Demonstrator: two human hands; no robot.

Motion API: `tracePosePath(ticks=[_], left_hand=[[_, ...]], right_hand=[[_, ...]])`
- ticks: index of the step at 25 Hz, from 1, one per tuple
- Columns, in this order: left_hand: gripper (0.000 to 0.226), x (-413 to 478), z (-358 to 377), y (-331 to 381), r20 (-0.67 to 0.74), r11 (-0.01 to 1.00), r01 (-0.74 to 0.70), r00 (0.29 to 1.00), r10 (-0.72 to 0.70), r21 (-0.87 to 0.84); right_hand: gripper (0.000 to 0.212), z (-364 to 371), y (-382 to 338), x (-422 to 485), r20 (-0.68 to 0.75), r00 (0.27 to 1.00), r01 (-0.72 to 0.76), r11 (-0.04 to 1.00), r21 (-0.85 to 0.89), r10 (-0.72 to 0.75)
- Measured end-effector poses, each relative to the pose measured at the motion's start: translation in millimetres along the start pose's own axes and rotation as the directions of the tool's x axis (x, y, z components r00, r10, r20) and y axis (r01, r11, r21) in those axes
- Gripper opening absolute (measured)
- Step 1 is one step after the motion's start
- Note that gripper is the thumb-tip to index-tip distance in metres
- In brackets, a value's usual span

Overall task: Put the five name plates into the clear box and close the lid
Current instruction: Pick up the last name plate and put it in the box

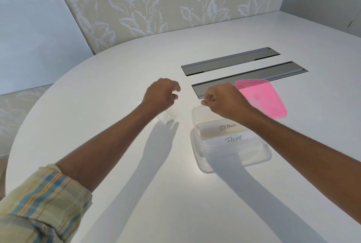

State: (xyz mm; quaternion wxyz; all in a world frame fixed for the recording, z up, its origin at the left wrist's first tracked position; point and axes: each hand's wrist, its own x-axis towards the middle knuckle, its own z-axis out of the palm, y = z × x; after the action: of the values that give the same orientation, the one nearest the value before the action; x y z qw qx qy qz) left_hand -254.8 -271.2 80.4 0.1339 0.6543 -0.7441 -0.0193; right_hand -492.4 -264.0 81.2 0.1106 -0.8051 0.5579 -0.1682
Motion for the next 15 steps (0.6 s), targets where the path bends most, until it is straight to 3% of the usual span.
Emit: tracePosePath(ticks=[6, 15], left_hand=[[0.037, 15, 6, -77, 0.141, 0.993, 0.032, 0.989, -0.048, 0.117], [0.054, 47, 35, -149, 0.272, 0.987, -0.088, 0.961, 0.050, 0.132]], right_hand=[[0.028, 39, -67, 28, 0.093, 0.996, -0.016, 0.994, 0.107, 0.006], [0.041, 104, -109, 59, 0.221, 0.965, -0.144, 0.990, 0.002, 0.140]])
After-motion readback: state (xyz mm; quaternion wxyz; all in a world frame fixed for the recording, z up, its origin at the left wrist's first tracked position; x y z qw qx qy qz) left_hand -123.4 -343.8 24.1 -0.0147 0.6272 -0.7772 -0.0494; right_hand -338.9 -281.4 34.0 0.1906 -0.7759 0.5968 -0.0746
